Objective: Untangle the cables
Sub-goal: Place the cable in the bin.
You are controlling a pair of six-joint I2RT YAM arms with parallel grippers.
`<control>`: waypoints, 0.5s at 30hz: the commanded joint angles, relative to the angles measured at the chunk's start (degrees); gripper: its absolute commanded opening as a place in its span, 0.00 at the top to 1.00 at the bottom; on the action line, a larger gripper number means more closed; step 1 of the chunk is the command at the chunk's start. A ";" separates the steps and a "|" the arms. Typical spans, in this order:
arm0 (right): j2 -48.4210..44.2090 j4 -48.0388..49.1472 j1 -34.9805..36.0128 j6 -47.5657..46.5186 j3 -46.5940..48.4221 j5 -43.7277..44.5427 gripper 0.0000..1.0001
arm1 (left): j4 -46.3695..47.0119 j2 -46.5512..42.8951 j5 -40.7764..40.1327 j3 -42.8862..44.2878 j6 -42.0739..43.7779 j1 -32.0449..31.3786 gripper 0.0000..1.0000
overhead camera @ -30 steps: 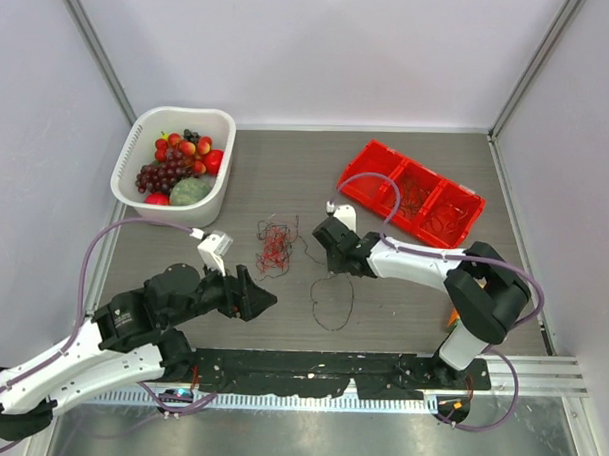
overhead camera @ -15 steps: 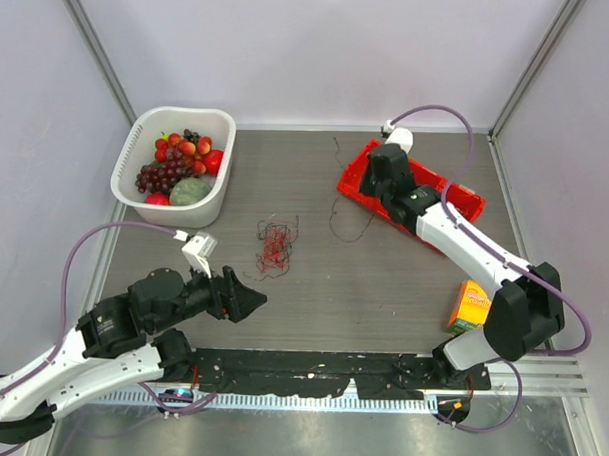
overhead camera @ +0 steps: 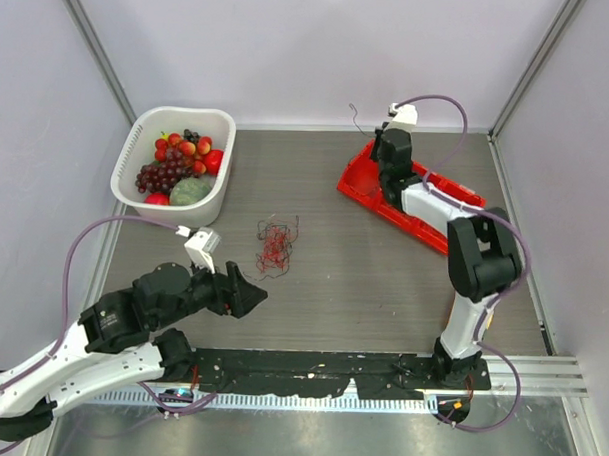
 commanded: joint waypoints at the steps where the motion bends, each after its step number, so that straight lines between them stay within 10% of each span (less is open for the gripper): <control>1: 7.45 15.17 -1.33 -8.23 6.35 5.20 0.99 | -1.06 1.36 -2.17 4.08 0.94 -0.08 0.20; 15: 16.00 9.40 -5.98 -8.94 19.17 5.21 0.99 | 1.84 4.17 0.73 4.35 0.77 -0.08 0.20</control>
